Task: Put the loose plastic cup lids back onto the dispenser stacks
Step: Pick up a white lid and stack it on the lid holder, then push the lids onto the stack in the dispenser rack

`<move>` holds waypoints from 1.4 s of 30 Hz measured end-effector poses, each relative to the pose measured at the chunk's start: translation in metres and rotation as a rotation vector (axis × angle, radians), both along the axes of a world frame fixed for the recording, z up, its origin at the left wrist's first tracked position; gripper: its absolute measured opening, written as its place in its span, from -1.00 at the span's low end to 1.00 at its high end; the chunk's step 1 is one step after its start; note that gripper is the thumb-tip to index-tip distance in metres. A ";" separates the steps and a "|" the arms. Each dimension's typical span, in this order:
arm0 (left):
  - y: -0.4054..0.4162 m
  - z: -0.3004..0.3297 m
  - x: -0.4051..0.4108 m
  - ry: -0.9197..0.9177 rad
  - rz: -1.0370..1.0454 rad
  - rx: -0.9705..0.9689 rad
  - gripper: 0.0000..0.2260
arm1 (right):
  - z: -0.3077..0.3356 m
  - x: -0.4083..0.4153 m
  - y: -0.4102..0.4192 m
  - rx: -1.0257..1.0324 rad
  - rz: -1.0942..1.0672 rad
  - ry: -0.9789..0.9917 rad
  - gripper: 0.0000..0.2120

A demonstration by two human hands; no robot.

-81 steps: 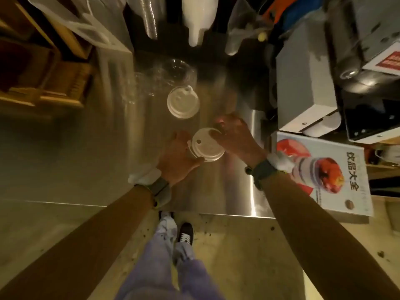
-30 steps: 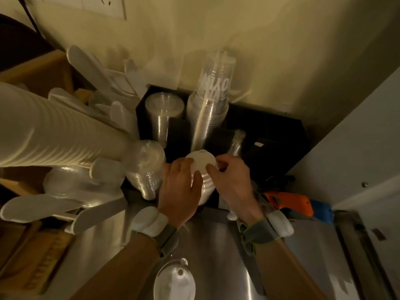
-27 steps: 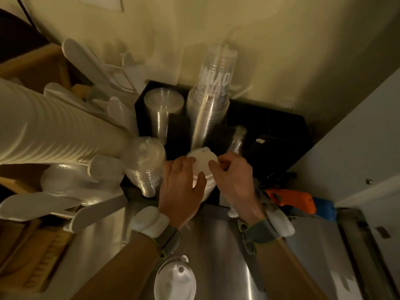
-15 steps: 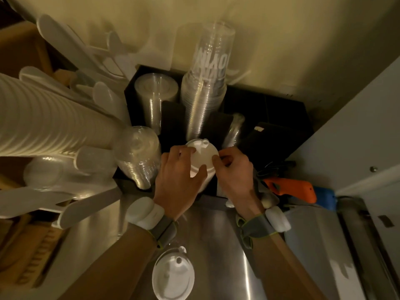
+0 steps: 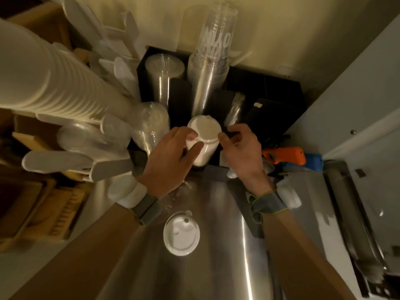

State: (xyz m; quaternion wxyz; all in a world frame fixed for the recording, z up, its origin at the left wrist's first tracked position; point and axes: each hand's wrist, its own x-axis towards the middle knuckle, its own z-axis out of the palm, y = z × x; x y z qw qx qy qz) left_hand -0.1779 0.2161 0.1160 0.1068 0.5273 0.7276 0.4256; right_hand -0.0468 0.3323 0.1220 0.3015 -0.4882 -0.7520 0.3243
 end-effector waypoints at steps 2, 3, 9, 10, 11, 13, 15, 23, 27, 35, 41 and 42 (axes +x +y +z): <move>-0.026 -0.007 0.006 -0.099 -0.012 0.020 -0.89 | -0.004 0.009 -0.019 0.009 0.015 0.001 -0.75; -0.038 -0.013 0.009 -0.137 -0.012 0.018 -0.91 | -0.010 0.013 -0.028 0.000 0.033 0.005 -0.79; -0.090 -0.067 0.023 -0.263 -0.022 -0.154 -0.90 | -0.062 0.033 -0.078 -0.125 0.175 -0.076 -0.97; -0.100 -0.081 0.026 -0.261 -0.016 -0.195 -0.85 | -0.077 0.038 -0.088 -0.140 0.212 -0.109 -0.97; -0.110 -0.091 0.029 -0.253 -0.019 -0.236 -0.77 | -0.090 0.043 -0.097 -0.161 0.239 -0.131 -0.97; -0.121 -0.102 0.032 -0.215 -0.067 -0.320 -0.62 | -0.103 0.050 -0.110 -0.226 0.271 -0.155 -0.91; -0.126 -0.108 0.034 -0.211 -0.110 -0.359 -0.52 | -0.112 0.057 -0.118 -0.289 0.286 -0.160 -0.78; -0.139 -0.127 0.050 -0.099 -0.199 -0.432 -0.27 | -0.128 0.080 -0.158 -0.294 0.471 -0.136 -0.38; -0.138 -0.121 0.057 -0.159 -0.151 -0.420 -0.35 | -0.126 0.080 -0.162 -0.283 0.448 -0.144 -0.38; -0.099 -0.061 0.047 -0.008 -0.150 -0.200 -0.38 | -0.061 0.077 -0.123 0.013 0.394 -0.018 -0.50; -0.046 -0.006 0.022 0.039 -0.146 -0.092 -0.44 | -0.007 0.055 -0.065 0.054 0.389 -0.066 -0.37; -0.032 0.003 0.015 0.052 -0.143 -0.077 -0.44 | 0.002 0.049 -0.050 0.077 0.379 -0.067 -0.35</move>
